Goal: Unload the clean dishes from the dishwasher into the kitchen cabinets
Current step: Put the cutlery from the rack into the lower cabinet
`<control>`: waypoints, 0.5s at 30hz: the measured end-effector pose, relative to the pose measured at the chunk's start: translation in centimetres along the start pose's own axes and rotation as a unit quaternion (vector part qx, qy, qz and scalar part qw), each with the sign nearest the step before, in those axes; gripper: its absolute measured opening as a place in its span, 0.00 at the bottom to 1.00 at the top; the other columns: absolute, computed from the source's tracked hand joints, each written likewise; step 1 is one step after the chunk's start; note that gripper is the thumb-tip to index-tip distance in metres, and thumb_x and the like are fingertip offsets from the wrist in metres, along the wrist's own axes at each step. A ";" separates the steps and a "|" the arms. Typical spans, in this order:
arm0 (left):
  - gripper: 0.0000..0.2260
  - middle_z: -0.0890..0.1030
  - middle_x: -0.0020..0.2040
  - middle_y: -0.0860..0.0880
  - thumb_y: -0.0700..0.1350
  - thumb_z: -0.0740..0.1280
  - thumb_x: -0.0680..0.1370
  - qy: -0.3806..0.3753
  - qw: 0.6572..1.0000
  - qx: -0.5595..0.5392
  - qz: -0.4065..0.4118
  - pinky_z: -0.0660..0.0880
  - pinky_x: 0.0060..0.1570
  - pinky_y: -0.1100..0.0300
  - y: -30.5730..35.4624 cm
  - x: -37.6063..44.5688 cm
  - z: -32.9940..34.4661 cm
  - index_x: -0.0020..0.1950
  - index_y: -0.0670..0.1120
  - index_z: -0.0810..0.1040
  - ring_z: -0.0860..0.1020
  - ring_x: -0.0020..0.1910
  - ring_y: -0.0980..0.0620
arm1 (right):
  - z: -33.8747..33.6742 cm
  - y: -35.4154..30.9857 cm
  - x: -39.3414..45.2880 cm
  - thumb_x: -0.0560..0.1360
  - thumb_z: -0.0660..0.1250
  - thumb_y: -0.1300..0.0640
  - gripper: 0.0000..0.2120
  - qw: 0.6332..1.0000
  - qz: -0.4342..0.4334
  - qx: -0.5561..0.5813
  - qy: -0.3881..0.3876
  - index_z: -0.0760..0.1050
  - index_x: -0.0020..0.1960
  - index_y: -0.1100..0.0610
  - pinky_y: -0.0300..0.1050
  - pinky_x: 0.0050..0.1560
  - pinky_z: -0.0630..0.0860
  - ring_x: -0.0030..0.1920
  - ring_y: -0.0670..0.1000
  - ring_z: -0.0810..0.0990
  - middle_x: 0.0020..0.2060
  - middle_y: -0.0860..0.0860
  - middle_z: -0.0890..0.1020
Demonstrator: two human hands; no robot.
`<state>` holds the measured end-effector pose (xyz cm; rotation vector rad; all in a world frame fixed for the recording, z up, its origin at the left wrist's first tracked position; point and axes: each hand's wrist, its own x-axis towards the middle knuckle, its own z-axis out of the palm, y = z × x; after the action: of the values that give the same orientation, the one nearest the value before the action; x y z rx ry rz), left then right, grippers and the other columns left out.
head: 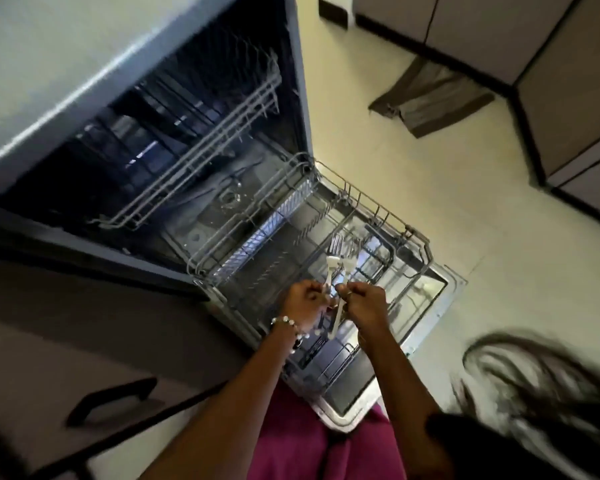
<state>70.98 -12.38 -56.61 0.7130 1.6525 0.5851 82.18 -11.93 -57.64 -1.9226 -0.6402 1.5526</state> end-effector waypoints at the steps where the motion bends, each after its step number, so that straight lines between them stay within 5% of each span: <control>1: 0.14 0.78 0.26 0.48 0.25 0.64 0.72 0.016 1.000 -0.016 0.008 0.80 0.34 0.58 0.8 -1.9 -0.8 0.34 0.43 0.73 0.78 0.27 0.53 | -0.4 -1.2 -2.2 0.72 0.71 0.60 0.15 1.000 -0.023 -0.007 -0.010 0.76 0.27 0.57 0.47 0.31 0.71 0.27 0.51 0.70 0.22 0.48 0.73; 3: 0.11 0.79 0.31 0.42 0.29 0.67 0.69 0.035 0.998 -0.052 0.016 0.80 0.40 0.47 2.5 -5.7 -2.3 0.34 0.44 0.74 0.80 0.30 0.46 | -1.0 -3.2 -5.9 0.74 0.70 0.61 0.17 0.998 -0.060 -0.015 -0.032 0.74 0.27 0.57 0.45 0.31 0.68 0.27 0.51 0.68 0.22 0.47 0.71; 7: 0.11 0.80 0.37 0.35 0.27 0.66 0.72 0.073 0.990 -0.111 0.057 0.80 0.37 0.47 5.8 -14.7 -6.2 0.37 0.42 0.71 0.81 0.32 0.45 | -0.8 -7.8 -14.6 0.74 0.69 0.58 0.10 0.993 -0.099 -0.038 -0.056 0.78 0.34 0.59 0.44 0.34 0.71 0.31 0.51 0.74 0.30 0.50 0.78; 11: 0.07 0.81 0.27 0.45 0.27 0.60 0.76 0.090 0.969 -0.207 0.103 0.76 0.22 0.62 8.2 -22.7 -10.4 0.49 0.36 0.69 0.79 0.22 0.52 | 0.7 -11.8 -22.8 0.75 0.68 0.60 0.07 0.982 -0.153 -0.034 -0.107 0.80 0.38 0.57 0.46 0.32 0.77 0.33 0.51 0.78 0.34 0.55 0.82; 15: 0.09 0.80 0.24 0.52 0.31 0.60 0.79 0.139 0.947 -0.240 0.162 0.74 0.24 0.65 9.5 -29.0 -15.2 0.42 0.43 0.70 0.77 0.20 0.58 | 3.4 -14.4 -29.6 0.75 0.68 0.60 0.07 0.962 -0.216 -0.043 -0.163 0.80 0.40 0.60 0.58 0.42 0.80 0.38 0.56 0.79 0.39 0.64 0.83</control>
<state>61.13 -26.90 -27.41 0.5567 1.5606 1.3243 72.61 -21.40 -27.37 -1.4599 -1.1971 1.5766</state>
